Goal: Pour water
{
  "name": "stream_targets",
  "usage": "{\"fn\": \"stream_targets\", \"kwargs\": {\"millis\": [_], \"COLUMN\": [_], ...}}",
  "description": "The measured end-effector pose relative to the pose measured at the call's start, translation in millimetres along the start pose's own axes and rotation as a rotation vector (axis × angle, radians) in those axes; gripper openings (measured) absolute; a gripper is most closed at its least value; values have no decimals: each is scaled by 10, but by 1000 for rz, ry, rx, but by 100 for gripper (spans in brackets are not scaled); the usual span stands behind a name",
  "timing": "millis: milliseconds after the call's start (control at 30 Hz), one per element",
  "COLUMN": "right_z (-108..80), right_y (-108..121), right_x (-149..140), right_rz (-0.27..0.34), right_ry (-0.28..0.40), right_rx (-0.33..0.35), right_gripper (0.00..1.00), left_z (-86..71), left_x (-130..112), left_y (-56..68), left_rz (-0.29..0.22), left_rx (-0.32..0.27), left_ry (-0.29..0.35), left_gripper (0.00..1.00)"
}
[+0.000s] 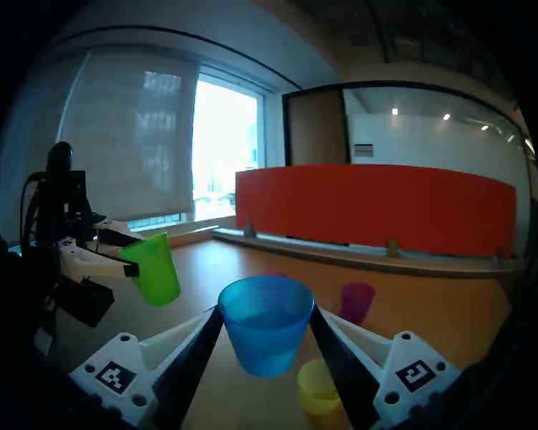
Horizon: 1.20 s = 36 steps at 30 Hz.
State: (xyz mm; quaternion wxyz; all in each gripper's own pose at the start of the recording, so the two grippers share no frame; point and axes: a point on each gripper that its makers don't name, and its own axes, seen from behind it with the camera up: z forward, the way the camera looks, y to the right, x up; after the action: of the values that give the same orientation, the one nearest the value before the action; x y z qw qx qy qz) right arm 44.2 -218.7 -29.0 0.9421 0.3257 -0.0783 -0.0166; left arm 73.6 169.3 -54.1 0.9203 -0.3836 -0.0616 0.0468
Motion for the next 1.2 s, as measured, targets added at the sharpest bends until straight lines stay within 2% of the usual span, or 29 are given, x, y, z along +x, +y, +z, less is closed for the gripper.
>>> {"fn": "stream_targets", "kwargs": {"millis": [433, 900, 1200], "right_z": [-47, -76, -56], "right_y": [-242, -457, -535], "right_x": [-87, -161, -155], "right_rz": [10, 9, -8], "right_ry": [-5, -9, -11], "right_rx": [26, 55, 66], "right_gripper": [90, 90, 90], "left_z": [-136, -237, -233], "left_x": [-66, -77, -113], "left_y": [90, 172, 175], "left_rz": [-35, -44, -30], "left_rx": [2, 1, 2], "left_ry": [15, 31, 23], "left_gripper": [87, 87, 87]}}
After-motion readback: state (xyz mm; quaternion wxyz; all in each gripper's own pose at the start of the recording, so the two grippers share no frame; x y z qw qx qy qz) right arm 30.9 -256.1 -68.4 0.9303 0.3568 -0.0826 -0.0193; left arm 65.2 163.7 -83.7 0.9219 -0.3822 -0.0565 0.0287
